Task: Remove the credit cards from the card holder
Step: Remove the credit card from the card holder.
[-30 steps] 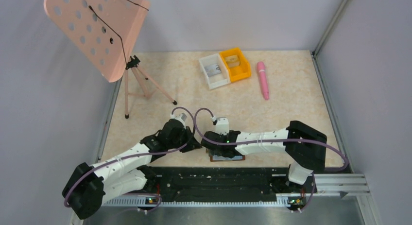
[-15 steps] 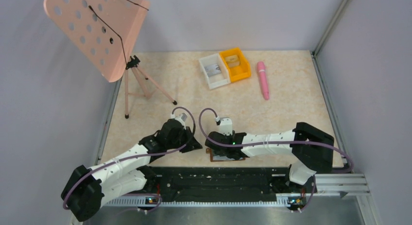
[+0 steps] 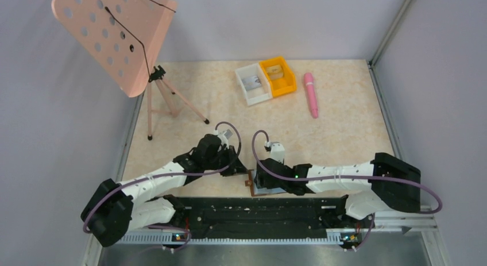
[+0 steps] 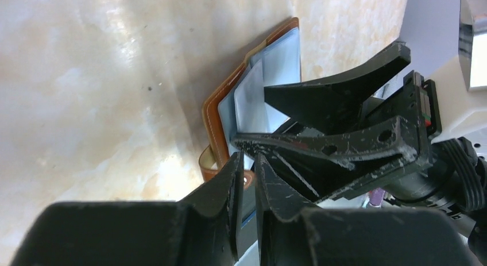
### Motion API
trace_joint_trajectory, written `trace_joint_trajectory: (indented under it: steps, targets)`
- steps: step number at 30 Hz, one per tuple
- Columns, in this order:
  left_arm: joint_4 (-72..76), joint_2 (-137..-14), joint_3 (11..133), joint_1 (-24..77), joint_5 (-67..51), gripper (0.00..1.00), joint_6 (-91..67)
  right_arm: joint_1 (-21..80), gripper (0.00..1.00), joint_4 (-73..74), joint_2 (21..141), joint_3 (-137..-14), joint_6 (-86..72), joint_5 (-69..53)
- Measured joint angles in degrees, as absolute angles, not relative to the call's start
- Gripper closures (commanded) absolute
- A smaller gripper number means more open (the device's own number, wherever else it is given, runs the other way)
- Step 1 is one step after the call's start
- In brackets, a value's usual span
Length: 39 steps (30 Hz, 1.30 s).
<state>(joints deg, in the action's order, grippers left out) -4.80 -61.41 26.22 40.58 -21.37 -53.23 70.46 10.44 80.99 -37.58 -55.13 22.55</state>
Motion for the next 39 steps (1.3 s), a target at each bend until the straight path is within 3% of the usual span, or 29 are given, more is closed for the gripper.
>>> trace_joint_trajectory:
  steps: [20, 28, 39]
  targets:
    - [4.4, -78.7, 29.7, 40.6, -26.0, 0.91, -53.5, 67.1, 0.43, -5.0, 64.0, -23.1, -55.1, 16.4]
    - [2.4, -80.4, 32.7, 40.6, -25.7, 0.85, -52.3, 64.0, 0.43, -11.2, 59.9, -16.6, -55.1, 12.6]
    - [-6.6, -79.3, 41.1, 41.0, -25.6, 0.84, -51.2, 61.7, 0.43, -14.4, 59.3, -15.2, -55.4, 9.5]
